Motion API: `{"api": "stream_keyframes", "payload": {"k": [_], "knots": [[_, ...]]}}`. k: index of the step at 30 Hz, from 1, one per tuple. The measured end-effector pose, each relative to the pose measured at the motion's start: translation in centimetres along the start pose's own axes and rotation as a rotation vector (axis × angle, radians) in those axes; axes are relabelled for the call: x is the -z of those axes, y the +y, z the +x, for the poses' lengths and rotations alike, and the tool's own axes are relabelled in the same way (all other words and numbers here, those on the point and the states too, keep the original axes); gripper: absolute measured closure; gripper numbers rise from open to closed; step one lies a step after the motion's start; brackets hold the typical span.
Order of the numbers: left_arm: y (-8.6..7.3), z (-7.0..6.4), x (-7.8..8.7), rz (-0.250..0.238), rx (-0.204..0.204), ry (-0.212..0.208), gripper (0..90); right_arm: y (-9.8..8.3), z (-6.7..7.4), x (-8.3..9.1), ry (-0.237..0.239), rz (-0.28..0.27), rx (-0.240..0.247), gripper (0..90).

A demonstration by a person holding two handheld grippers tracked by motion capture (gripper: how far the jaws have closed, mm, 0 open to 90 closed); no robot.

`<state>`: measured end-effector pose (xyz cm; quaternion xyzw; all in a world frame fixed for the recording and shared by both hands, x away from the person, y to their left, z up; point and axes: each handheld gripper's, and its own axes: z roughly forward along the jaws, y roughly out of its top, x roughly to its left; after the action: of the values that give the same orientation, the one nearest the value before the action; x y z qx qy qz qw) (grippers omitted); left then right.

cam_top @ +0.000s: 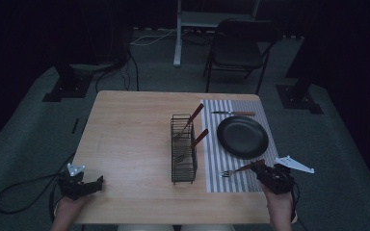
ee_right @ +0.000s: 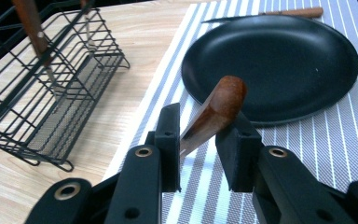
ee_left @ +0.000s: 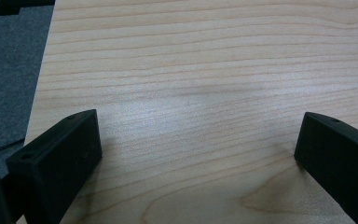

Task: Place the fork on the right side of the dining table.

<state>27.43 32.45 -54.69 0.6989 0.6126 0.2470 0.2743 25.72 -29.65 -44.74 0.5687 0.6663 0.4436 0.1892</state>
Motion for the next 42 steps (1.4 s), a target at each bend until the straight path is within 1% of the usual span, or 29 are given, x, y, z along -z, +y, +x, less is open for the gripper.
{"api": "stream_keyframes", "payload": {"k": [1, 5, 11, 17, 21, 23, 25, 27, 31, 33, 42], "knots": [[0.0, 0.0, 0.0, 0.000, 0.000, 0.000, 0.7, -0.1, -0.3, -0.1, -0.006, 0.007, -0.011, 70.8], [0.0, 0.0, 0.0, 0.000, 0.000, 0.000, 0.7, -0.5, -1.2, -0.1, -0.004, 0.018, -0.041, 70.6], [0.0, 0.0, 0.0, 0.000, 0.000, 0.000, 0.7, -1.1, -2.4, -0.5, -0.007, 0.027, -0.048, 66.1], [0.0, 0.0, 0.0, 0.000, 0.000, 0.000, 0.7, -1.7, -4.4, -1.5, 0.028, 0.039, -0.063, 64.0], [0.0, 0.0, 0.0, 0.000, 0.000, 0.000, 0.7, -2.1, -5.2, -1.9, 0.040, 0.042, -0.073, 62.0], [0.0, 0.0, 0.0, 0.000, 0.004, 0.004, 0.7, -2.4, -5.9, -2.1, 0.063, 0.035, -0.101, 62.0], [0.0, 0.0, 0.0, 0.000, 0.005, 0.005, 0.7, -2.7, -6.6, -2.3, 0.065, 0.036, -0.129, 60.8], [0.0, 0.0, 0.0, 0.001, 0.004, 0.005, 0.7, -3.0, -7.2, -2.5, 0.064, 0.042, -0.141, 59.8], [0.0, 0.0, 0.0, -0.001, 0.005, 0.005, 0.7, -3.4, -7.9, -2.9, 0.040, 0.068, -0.132, 59.8], [0.0, 0.0, 0.0, 0.000, 0.003, 0.005, 0.7, -3.5, -8.2, -3.1, 0.035, 0.077, -0.126, 59.6], [0.0, 0.0, 0.0, 0.000, 0.003, 0.005, 0.7, -3.5, -9.2, -3.9, 0.034, 0.105, -0.128, 55.6]]}}
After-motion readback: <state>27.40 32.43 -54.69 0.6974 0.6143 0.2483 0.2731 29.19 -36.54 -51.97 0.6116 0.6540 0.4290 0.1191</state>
